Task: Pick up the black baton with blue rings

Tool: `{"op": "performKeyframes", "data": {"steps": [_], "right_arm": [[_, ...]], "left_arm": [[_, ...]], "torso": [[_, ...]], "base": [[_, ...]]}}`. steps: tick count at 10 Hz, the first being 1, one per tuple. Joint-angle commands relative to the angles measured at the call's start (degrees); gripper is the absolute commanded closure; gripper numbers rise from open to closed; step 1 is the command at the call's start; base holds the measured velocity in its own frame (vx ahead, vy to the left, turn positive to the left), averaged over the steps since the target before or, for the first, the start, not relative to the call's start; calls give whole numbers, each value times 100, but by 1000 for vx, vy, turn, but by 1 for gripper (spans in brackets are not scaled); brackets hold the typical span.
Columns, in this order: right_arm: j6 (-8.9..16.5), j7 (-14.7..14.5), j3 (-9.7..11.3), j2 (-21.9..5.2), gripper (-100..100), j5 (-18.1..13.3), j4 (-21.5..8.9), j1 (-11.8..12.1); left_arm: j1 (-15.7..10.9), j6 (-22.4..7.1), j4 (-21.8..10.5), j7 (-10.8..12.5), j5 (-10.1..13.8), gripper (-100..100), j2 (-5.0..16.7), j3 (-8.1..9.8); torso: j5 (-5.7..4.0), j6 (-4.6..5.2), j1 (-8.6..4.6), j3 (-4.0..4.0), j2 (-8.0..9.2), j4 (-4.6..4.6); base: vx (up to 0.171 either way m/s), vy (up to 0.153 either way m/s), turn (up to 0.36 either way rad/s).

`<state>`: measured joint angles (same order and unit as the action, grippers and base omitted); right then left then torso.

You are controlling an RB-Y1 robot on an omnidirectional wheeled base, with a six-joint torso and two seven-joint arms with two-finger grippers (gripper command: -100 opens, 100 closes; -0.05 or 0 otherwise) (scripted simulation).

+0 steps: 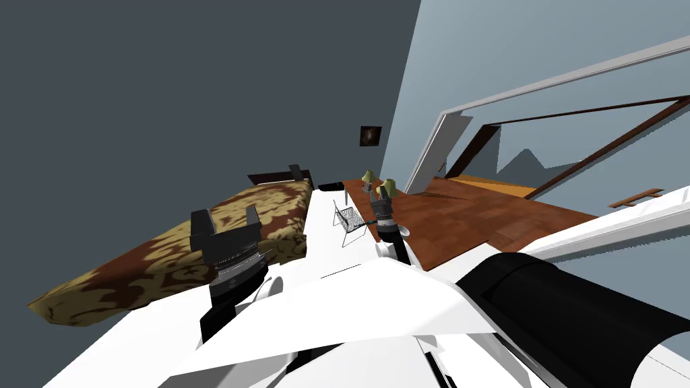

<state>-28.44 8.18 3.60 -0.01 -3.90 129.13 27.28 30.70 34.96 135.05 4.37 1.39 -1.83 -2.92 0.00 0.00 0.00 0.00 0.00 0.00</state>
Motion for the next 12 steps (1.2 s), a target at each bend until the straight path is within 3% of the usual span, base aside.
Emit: {"op": "performKeyframes", "data": {"steps": [1,5,9,10,12], "right_arm": [[5,-55,-4,-188,-100,-40,-48,-3],[37,-388,-20,-815,-100,-267,-314,-2],[110,-958,-41,-1484,-100,-627,-740,52],[110,-974,-41,-1484,-100,-627,-740,52],[168,-1332,-57,-1808,-100,-834,-999,111]], "left_arm": [[0,0,0,0,0,0,0,0],[0,0,0,0,0,0,0,-1],[0,0,0,0,0,0,-1,-1],[0,0,0,0,0,0,-1,-1],[0,0,0,0,0,0,0,0]], "torso": [[0,0,0,0,0,0],[4,-1,18,-1,-2,-1],[7,-2,31,0,-1,0],[7,-2,31,-2,-4,-1],[5,-1,20,-1,-2,-1]], "base": [[-3,13,57],[1,51,120],[3,84,205],[13,58,71],[6,63,205]]}}
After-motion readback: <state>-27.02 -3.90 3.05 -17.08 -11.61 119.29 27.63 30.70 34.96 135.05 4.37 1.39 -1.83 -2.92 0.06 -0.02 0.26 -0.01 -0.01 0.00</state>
